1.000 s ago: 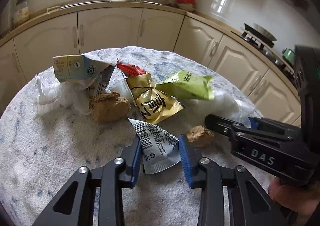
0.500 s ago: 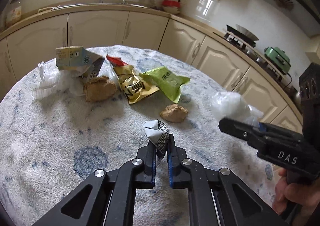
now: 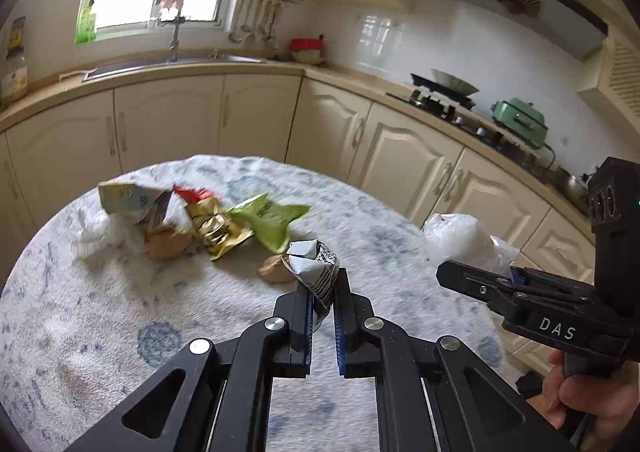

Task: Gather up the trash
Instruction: 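Carry both items down to the light-blue bin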

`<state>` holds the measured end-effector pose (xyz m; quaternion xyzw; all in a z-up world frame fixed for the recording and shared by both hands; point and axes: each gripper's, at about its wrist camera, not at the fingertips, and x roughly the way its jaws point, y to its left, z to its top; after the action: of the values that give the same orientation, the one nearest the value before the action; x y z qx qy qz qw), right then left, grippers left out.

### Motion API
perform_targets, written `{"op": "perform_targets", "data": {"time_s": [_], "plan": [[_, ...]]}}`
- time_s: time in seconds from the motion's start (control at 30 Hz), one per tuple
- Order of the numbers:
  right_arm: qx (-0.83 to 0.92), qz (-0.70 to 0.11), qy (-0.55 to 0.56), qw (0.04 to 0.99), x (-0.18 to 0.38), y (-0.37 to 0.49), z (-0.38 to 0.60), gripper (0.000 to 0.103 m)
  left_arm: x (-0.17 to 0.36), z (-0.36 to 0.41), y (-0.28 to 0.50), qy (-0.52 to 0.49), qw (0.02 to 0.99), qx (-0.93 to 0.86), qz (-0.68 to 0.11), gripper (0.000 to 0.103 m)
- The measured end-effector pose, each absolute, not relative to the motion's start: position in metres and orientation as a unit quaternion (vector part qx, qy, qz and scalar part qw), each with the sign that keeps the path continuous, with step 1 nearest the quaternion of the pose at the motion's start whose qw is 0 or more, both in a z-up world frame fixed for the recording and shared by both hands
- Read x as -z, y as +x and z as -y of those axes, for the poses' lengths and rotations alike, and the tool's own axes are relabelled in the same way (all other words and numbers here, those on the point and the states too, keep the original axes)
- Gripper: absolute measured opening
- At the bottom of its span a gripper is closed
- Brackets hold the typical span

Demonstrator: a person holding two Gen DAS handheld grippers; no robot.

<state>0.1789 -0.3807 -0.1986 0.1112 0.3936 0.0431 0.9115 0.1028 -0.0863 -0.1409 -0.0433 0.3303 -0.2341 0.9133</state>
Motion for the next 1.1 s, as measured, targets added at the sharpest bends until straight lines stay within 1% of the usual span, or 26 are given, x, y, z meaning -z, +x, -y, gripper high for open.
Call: {"op": "perform_targets", "data": {"time_s": [0.37, 0.67, 0.9, 1.1], "plan": [[0.022, -0.337, 0.126, 0.933, 0.157, 0.112, 0.445, 0.037, 0.103, 0.159, 0.074, -0.011, 0.906, 0.315, -0.282, 0.005], [0.131, -0.329, 0.152, 0.923, 0.157, 0.040, 0.535, 0.037, 0.100, 0.257, 0.068, 0.010, 0.866, 0.403, -0.295, 0.005], [0.210, -0.347, 0.187, 0.895, 0.189, -0.006, 0.604, 0.037, 0.129, 0.347, 0.080, 0.025, 0.826, 0.445, -0.345, 0.005], [0.231, -0.382, 0.237, 0.863, 0.248, -0.018, 0.652, 0.037, 0.182, 0.431, 0.109, 0.048, 0.775, 0.460, -0.431, 0.005]]}}
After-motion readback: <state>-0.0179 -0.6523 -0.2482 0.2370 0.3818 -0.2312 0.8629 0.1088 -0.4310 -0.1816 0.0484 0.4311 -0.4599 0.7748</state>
